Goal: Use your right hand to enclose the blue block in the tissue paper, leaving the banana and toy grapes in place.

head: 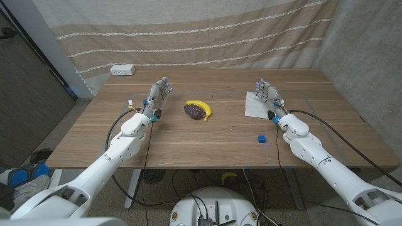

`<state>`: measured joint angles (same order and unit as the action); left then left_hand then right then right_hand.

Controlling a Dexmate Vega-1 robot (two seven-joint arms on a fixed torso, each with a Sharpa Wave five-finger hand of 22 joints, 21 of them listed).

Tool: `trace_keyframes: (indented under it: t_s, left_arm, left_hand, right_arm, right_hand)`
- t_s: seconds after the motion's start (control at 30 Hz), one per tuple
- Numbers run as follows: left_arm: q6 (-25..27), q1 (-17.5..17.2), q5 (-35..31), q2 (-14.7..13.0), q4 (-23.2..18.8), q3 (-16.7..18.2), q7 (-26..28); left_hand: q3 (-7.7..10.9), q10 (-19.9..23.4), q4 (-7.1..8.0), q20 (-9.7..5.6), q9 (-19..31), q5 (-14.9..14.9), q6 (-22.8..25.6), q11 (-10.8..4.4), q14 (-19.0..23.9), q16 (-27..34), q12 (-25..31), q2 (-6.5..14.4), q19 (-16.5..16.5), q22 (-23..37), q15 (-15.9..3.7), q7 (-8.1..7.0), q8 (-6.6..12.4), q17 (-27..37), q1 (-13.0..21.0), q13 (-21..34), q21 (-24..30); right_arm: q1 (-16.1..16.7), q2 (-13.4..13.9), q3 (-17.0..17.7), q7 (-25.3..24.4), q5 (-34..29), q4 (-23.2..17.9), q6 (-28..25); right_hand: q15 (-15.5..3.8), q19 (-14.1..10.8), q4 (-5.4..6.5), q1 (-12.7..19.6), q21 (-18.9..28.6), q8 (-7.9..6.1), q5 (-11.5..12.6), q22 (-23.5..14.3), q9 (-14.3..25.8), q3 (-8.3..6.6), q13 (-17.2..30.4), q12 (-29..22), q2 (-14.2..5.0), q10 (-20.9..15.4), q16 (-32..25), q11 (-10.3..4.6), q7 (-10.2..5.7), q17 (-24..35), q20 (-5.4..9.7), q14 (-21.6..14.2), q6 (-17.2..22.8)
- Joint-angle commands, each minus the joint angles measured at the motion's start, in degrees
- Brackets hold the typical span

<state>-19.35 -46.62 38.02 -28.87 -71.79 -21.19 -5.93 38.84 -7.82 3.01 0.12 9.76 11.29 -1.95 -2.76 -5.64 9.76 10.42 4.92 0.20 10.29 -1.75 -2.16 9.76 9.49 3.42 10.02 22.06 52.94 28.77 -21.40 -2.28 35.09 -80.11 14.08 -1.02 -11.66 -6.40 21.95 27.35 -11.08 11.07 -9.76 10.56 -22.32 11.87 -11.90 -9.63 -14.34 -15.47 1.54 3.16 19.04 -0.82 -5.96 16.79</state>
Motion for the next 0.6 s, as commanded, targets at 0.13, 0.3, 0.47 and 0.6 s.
trace_keyframes:
  t_s: [0.13,0.3,0.47,0.6]
  left_arm:
    - [-1.5,2.8,0.0,0.4,4.1,-0.6,-4.4]
    - [-1.6,3.3,-0.4,0.6,4.8,-0.8,-4.3]
    - [-1.9,3.6,-0.4,0.8,5.5,-1.0,-5.0]
    - [-2.7,4.0,-0.3,1.1,6.5,-0.9,-6.0]
  left_hand:
    - [0.42,-0.5,-0.16,0.69,0.1,0.4,-0.9,-0.11,-0.5,0.3,0.3,1.9,0.2,0.1,-0.02,-0.02,0.35,0.3,-0.1,0.2,0.3]
    - [0.41,-0.3,-0.41,1.16,0.2,0.4,-0.8,-0.13,-0.3,0.4,0.4,1.9,0.4,0.1,0.13,-0.38,0.46,0.3,-0.1,0.2,0.2]
    - [0.4,-0.3,-0.6,1.64,0.2,0.3,-0.7,-0.05,-0.2,0.5,0.5,1.9,0.7,0.2,0.23,-0.75,0.54,0.3,-0.1,0.2,0.2]
    - [0.37,-0.1,-0.76,1.89,0.2,0.3,-0.6,0.04,0.0,0.5,0.5,1.8,0.8,0.2,0.29,-0.96,0.59,0.3,-0.1,0.2,0.2]
  right_arm:
    - [7.8,1.2,0.2,-20.2,-7.7,-13.3,-4.8]
    - [8.1,2.7,-0.3,-23.8,-12.2,-16.3,-7.9]
    - [9.5,4.0,-0.5,-27.7,-16.0,-20.4,-12.0]
    - [11.2,4.8,-0.1,-29.9,-17.7,-23.4,-14.7]
  right_hand:
    - [2.57,-1.1,-0.6,0.9,-0.2,-0.45,0.5,-0.2,0.2,-0.72,0.2,-0.4,0.06,-0.8,-0.8,0.38,0.05,-0.1,-2.88,-1.8,1.0]
    - [2.28,-2.2,-1.72,1.9,-0.3,-0.95,0.9,-0.3,0.2,-1.07,0.3,-0.9,0.8,-2.3,-1.8,0.85,0.27,0.0,-4.36,-4.1,2.5]
    - [1.49,-3.0,-2.57,2.7,-0.4,-1.18,1.2,-0.4,0.3,-1.29,0.4,-1.2,1.4,-3.4,-2.4,0.64,0.11,0.1,-4.56,-5.5,3.3]
    - [1.32,-3.4,-2.83,3.2,-0.4,-1.36,1.3,-0.4,0.3,-1.39,0.5,-1.4,1.58,-3.9,-2.8,0.52,-0.22,0.2,-4.84,-6.3,4.0]
